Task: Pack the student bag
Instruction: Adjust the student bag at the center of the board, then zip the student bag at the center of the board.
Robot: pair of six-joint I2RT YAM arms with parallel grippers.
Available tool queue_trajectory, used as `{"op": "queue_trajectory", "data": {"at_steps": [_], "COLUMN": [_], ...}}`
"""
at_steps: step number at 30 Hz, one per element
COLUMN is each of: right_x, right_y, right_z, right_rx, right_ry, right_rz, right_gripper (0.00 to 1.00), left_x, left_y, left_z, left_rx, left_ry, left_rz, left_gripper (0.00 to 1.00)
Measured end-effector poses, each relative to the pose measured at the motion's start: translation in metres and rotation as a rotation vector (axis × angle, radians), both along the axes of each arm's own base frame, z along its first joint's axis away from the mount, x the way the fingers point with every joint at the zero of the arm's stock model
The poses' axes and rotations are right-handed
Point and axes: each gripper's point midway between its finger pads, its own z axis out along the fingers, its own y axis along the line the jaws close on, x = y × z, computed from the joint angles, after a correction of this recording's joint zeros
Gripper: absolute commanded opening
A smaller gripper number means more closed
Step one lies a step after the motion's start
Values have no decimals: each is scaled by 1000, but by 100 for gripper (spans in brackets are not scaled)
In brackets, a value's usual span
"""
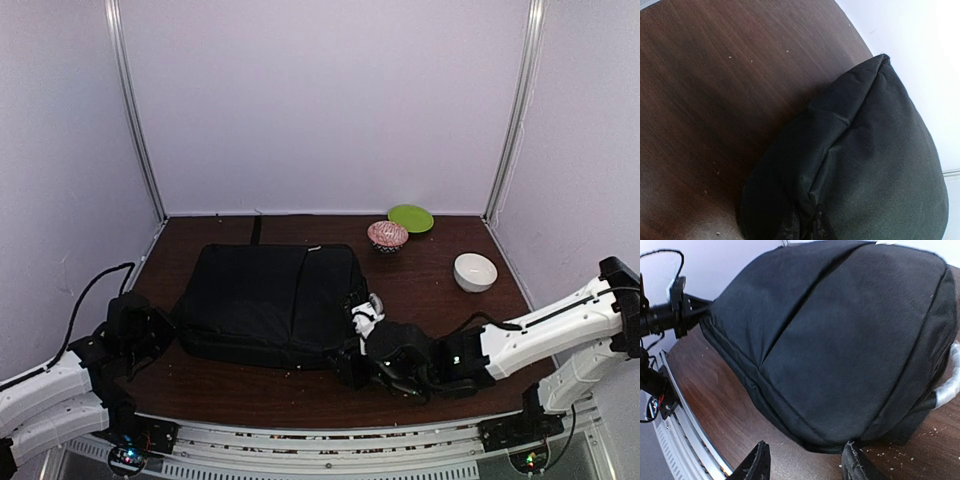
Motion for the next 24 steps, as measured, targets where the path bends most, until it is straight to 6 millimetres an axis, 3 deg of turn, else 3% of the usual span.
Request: {"op": "queue_trajectory", "data": {"at_steps": [5, 9, 14, 19, 24], "right_x": [-9, -9, -16, -19, -18], "right_y": [25, 42, 53, 58, 76], "right_z": [-42, -59, -59, -56, -55], "right_rx": [-61, -50, -16, -5, -20], "right_ry": [20, 45, 50, 49, 63], "right_rz": [13, -1, 10, 21, 18], "right_gripper": [48, 51, 55, 47, 42], "left_x": [-1, -1, -2, -1, 1], "left_y": [-1, 0, 0, -1, -1], "left_z": [2, 4, 4, 3, 2], "left_rx": [11, 22, 31, 45, 64], "left_ry": [8, 13, 16, 27, 51], "left_rz": [-6, -12, -17, -20, -22], "left_gripper": [5, 5, 5, 5, 4]}}
